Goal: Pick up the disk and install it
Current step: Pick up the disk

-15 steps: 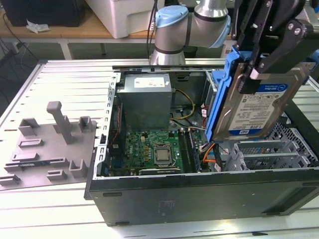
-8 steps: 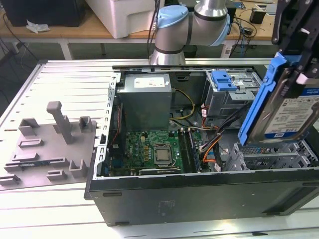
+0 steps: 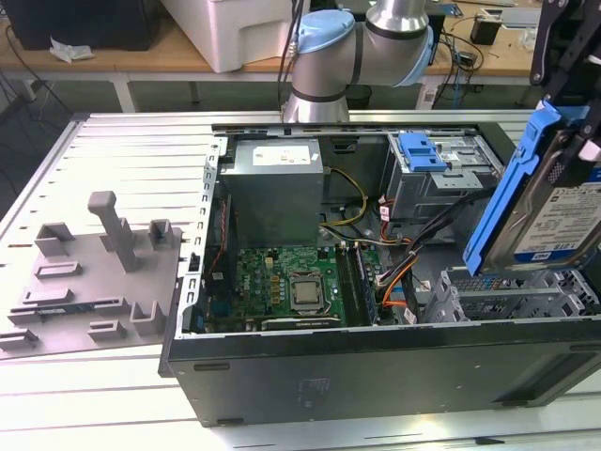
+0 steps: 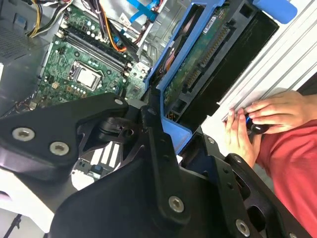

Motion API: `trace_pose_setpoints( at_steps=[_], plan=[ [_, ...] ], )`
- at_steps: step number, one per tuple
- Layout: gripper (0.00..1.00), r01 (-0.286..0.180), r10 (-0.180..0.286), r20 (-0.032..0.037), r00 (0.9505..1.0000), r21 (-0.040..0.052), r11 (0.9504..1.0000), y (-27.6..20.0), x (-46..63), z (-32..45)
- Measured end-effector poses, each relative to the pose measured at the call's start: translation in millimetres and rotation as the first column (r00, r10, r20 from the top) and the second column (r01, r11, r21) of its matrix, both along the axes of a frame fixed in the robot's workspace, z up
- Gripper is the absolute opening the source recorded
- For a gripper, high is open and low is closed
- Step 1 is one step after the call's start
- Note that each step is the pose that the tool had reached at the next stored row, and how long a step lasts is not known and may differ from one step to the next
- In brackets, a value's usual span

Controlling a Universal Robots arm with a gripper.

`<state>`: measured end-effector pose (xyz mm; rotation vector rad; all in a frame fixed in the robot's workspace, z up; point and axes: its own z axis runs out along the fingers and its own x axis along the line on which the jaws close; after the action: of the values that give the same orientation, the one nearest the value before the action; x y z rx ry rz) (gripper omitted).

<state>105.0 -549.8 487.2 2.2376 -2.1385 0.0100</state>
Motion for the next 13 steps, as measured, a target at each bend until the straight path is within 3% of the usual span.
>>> trace_pose_setpoints(
  at_steps=[13],
  plan=[
    [0.37,0.001,-0.001,0.0025,1.0,0.0008,1.0,0.2,1.7,-2.9]
  ],
)
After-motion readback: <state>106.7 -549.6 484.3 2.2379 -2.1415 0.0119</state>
